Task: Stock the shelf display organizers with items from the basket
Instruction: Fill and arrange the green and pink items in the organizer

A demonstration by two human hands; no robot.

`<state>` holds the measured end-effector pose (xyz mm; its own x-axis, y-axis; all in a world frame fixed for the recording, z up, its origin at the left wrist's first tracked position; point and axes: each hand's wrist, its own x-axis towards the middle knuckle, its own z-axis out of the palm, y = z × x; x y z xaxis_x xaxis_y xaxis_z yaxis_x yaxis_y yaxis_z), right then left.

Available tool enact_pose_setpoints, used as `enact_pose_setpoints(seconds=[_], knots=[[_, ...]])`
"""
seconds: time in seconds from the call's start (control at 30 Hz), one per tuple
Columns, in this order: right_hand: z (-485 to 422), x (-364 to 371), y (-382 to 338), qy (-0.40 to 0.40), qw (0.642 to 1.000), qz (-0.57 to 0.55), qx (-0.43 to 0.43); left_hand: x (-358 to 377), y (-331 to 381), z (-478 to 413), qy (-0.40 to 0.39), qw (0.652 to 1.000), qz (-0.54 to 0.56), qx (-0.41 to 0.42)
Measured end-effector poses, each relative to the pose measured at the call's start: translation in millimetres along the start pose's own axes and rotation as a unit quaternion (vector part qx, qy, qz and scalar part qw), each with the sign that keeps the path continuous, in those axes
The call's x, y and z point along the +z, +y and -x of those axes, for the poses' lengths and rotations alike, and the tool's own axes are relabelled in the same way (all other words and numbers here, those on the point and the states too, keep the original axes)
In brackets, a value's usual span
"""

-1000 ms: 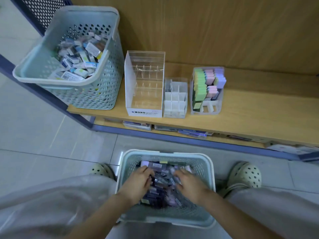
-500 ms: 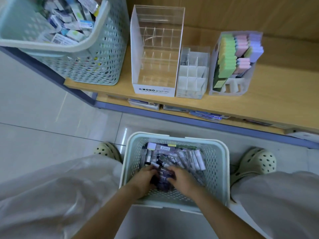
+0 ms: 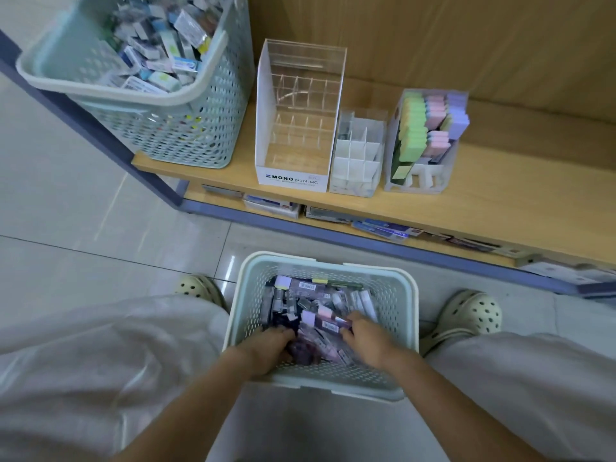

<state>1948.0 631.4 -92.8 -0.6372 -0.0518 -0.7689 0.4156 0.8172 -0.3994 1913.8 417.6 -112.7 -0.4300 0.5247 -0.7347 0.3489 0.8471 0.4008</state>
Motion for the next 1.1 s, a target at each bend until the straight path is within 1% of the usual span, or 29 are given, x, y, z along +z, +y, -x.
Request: enact_pose_setpoints(seconds=[0.1,0.17,0.23,0.27,0.33,0.37,0.43,0.5,0.57,0.63,0.67,0.7,0.87,1.0,1.1], knots=[[8,-10,8,0.017,1.000,-0.001,0.014,-7,11,8,0.041,0.994,0.098,-0.024],[15,-19,9,0.031,0.999,-0.006,0.009,-13,15,12,0.095,0.986,0.138,-0.025],[21,-27,8,0.044,0.999,-0.028,0.001,-20,24,18,0.146,0.966,0.215,-0.011],[25,-31,6,0.048,0.998,-0.042,-0.007,-24,29,20,0.171,0.947,0.270,-0.015],[36,-40,-2,0.063,0.994,-0.080,-0.031,-33,42,25,0.227,0.895,0.382,-0.033],[44,-44,-8,0.076,0.992,-0.093,-0.046,-35,50,28,0.255,0.860,0.440,-0.037],[62,-50,-21,0.104,0.985,-0.109,-0.079,-40,65,32,0.286,0.775,0.562,-0.030],[79,-53,-33,0.131,0.975,-0.145,-0.108,-45,80,37,0.296,0.692,0.658,-0.010],[96,-54,-43,0.154,0.964,-0.178,-0.126,-52,95,44,0.291,0.640,0.711,0.022],[111,-54,-52,0.175,0.955,-0.188,-0.149,-60,111,53,0.285,0.605,0.742,0.047],[118,-53,-56,0.183,0.952,-0.186,-0.160,-65,118,57,0.284,0.599,0.747,0.052],[124,-52,-59,0.191,0.950,-0.179,-0.172,-70,124,62,0.284,0.600,0.745,0.058],[154,-55,-67,0.213,0.943,-0.145,-0.212,-94,138,93,0.270,0.665,0.695,0.048],[173,-60,-72,0.216,0.943,-0.111,-0.228,-106,146,111,0.278,0.664,0.692,0.045],[181,-61,-77,0.247,0.939,-0.099,-0.220,-112,156,119,0.300,0.655,0.693,0.036]])
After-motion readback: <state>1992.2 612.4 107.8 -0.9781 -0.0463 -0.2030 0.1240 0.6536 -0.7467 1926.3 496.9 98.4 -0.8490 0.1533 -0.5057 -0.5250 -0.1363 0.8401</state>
